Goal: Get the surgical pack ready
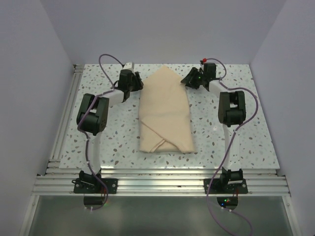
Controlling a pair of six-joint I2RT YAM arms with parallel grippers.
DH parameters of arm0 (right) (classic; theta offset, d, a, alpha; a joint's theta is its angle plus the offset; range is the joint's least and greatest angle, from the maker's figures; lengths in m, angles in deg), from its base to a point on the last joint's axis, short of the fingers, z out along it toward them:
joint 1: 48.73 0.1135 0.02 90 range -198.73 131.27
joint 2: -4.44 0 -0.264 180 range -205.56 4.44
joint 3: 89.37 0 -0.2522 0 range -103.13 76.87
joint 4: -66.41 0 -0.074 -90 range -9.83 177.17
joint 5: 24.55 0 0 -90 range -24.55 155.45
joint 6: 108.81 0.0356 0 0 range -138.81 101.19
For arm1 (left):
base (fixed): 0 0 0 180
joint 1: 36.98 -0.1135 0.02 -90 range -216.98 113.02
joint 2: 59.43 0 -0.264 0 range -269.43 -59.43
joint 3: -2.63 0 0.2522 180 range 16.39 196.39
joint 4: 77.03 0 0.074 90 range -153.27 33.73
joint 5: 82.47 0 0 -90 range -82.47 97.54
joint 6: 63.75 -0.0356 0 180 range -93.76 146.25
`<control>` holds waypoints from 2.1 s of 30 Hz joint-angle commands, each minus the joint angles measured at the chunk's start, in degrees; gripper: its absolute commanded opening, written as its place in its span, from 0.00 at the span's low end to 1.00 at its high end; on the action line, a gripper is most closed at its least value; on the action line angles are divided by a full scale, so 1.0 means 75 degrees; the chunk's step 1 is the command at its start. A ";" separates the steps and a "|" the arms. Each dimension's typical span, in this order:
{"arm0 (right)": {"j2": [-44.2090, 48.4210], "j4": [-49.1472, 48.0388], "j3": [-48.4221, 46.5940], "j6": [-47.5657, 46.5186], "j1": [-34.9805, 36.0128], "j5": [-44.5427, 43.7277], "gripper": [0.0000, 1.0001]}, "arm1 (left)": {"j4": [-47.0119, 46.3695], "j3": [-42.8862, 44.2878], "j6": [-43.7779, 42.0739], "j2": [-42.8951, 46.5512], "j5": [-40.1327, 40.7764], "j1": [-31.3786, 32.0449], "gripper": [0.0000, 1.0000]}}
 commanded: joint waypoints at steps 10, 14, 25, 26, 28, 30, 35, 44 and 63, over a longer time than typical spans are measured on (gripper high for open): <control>-0.0416 0.0616 -0.1007 -0.0408 -0.0027 -0.0463 0.54 | 0.0509 0.1481 -0.0230 -0.0864 -0.0464 -0.0079 0.52; -0.0604 0.0605 -0.1124 -0.0326 0.0008 -0.0404 0.50 | 0.0802 0.1891 -0.0113 -0.1262 -0.0511 -0.0079 0.50; -0.1156 0.0839 -0.1698 -0.0173 0.0172 -0.0311 0.28 | 0.1388 0.2618 0.0192 -0.1837 -0.0593 -0.0090 0.30; -0.1191 0.0816 -0.1757 -0.0162 0.0172 -0.0275 0.26 | 0.1401 0.2643 0.0216 -0.1872 -0.0616 -0.0090 0.27; -0.1238 0.0780 -0.1792 -0.0092 0.0172 -0.0298 0.22 | 0.1366 0.2701 0.0320 -0.1942 -0.0698 -0.0137 0.17; -0.1273 0.0757 -0.1874 -0.0079 0.0172 -0.0299 0.10 | 0.1331 0.2748 0.0403 -0.2024 -0.0850 -0.0231 0.01; -0.1203 0.0488 -0.1911 0.0119 0.0113 -0.0066 0.00 | 0.1260 0.2959 0.0474 -0.2060 -0.1074 -0.0383 0.00; -0.0279 -0.0601 -0.1080 0.0741 0.0055 0.0322 0.00 | 0.1249 0.2761 0.0380 -0.1382 -0.1273 -0.0442 0.00; 0.3295 -0.1658 0.2600 0.0683 0.0043 0.0979 0.00 | 0.0685 -0.0495 0.0474 0.2169 -0.1964 -0.0313 0.00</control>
